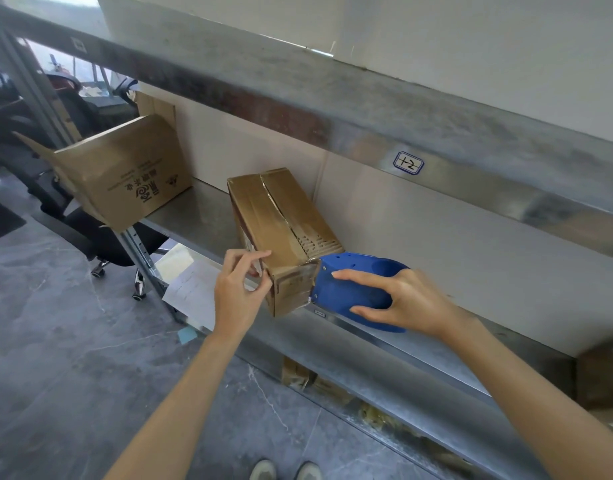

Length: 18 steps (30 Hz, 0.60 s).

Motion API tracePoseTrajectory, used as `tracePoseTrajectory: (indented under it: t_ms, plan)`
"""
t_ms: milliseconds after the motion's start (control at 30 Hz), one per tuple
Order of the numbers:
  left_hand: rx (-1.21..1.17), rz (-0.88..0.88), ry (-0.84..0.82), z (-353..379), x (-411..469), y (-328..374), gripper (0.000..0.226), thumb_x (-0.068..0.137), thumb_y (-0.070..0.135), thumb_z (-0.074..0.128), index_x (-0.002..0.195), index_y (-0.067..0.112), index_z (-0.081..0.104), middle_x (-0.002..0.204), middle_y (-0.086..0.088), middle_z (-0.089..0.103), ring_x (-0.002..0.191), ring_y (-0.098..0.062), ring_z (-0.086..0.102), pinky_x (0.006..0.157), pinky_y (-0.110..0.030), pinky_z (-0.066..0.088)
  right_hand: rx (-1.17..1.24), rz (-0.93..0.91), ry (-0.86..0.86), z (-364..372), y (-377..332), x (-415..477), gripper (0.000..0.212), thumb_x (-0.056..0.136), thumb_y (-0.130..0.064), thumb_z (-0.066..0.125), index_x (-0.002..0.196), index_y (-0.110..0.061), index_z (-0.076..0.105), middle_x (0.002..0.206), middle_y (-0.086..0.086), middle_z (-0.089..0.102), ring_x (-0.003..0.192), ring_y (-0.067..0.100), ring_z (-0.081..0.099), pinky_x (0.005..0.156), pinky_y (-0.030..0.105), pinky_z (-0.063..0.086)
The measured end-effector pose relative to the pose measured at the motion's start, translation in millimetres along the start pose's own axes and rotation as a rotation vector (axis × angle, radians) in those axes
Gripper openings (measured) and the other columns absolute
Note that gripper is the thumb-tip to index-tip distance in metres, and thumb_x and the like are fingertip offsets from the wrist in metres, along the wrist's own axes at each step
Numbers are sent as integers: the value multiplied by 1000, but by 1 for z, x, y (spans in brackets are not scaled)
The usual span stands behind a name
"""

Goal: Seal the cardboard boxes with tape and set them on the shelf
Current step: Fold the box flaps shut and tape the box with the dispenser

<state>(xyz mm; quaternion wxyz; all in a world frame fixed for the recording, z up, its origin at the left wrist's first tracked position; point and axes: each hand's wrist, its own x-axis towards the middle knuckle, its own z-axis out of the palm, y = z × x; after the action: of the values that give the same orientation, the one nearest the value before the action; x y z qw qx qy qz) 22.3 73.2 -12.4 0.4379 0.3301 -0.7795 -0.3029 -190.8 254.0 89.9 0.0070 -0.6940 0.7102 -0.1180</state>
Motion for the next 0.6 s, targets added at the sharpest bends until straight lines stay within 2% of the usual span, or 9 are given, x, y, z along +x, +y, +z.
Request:
tracePoseTrajectory:
  t_ms: [67, 133, 167, 200, 267, 400, 500, 600]
  plan:
    - [66, 19, 35, 3, 1, -5, 35, 81, 3, 74, 109, 23, 69, 124, 5, 48, 111, -13, 57, 89, -39, 50, -2, 8, -3, 1, 0, 0, 57, 86, -53, 53, 142, -52, 39, 43, -8, 13, 36, 5, 19, 40, 22, 32]
    - [54, 54, 9, 7, 2, -11, 29, 83, 0, 72, 107, 16, 68, 141, 2, 50, 138, -16, 42, 103, -41, 43, -2, 17, -1, 1, 0, -1, 57, 86, -53, 53, 141, -52, 40, 43, -8, 12, 35, 6, 19, 41, 19, 27]
    - [22, 71, -15, 9, 3, -12, 26, 84, -1, 69, 105, 14, 66, 144, 2, 52, 145, -16, 35, 109, -41, 38, -4, 23, 2, 1, 0, -1, 56, 86, -53, 54, 141, -52, 41, 43, -8, 12, 35, 6, 20, 42, 16, 24]
    - [-5, 82, -33, 11, 4, -12, 24, 85, -3, 66, 104, 12, 65, 143, 2, 54, 147, -16, 31, 114, -41, 35, -6, 29, 5, 1, 0, -1, 56, 86, -53, 55, 140, -52, 43, 43, -8, 11, 35, 6, 19, 43, 14, 21]
    - [-24, 78, -36, 12, 7, -14, 24, 85, -6, 63, 100, 13, 64, 136, 1, 61, 145, -17, 36, 119, -46, 30, -14, 34, 11, 1, 0, 0, 56, 85, -53, 55, 139, -52, 43, 43, -6, 10, 35, 6, 18, 43, 14, 20]
    - [40, 63, 12, 11, 15, -18, 18, 87, -1, 62, 93, 15, 65, 123, 2, 68, 136, -18, 49, 115, -53, 30, -23, 30, 8, 3, 1, 2, 56, 85, -52, 54, 140, -52, 42, 43, -7, 11, 35, 5, 17, 42, 17, 23]
    - [62, 54, 36, 12, 17, -16, 19, 86, -1, 64, 91, 17, 65, 120, 5, 69, 133, -16, 52, 115, -51, 30, -25, 40, 2, 4, 1, 2, 56, 85, -53, 53, 140, -52, 42, 43, -7, 10, 35, 4, 16, 42, 16, 23]
    - [89, 69, 37, 12, 15, -16, 27, 85, -3, 66, 99, 20, 66, 123, 8, 68, 135, -12, 49, 116, -43, 28, -13, 38, 5, 6, 1, 3, 55, 85, -52, 55, 139, -51, 43, 43, -7, 10, 35, 5, 16, 42, 18, 27]
